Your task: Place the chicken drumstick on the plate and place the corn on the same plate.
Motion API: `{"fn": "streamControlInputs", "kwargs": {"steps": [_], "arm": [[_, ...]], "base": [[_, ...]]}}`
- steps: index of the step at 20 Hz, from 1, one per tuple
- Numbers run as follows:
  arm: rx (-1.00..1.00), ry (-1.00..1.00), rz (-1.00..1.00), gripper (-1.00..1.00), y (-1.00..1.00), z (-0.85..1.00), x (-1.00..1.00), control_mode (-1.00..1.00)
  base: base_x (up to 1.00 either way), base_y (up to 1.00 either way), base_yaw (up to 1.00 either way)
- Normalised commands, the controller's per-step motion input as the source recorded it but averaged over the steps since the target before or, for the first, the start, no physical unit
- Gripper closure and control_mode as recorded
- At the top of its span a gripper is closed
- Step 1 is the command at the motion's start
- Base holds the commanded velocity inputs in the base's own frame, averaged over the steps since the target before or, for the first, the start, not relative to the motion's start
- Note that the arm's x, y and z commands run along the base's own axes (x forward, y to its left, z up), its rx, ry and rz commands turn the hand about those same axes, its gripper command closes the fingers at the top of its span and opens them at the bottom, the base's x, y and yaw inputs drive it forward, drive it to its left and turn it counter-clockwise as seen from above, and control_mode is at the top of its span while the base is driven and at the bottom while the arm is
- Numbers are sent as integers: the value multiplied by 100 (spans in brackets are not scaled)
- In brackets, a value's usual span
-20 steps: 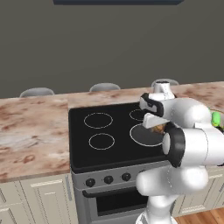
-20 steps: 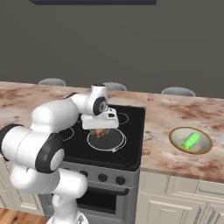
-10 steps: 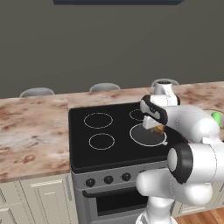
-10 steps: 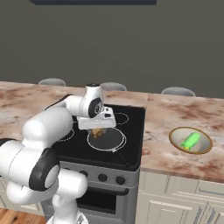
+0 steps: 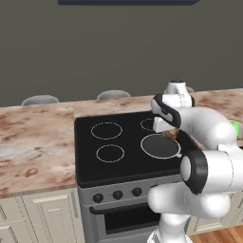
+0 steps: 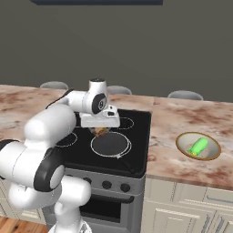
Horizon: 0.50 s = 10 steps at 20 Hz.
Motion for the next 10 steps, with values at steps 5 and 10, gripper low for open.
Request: {"fn": "streamControlInputs", "kwargs": {"steps": [5, 10], "arm": [[4, 3, -16, 100, 1, 8, 0, -100], [1, 2, -16, 100, 0, 0, 0, -100]], "base": [[0, 0, 0], [0, 0, 0]]}}
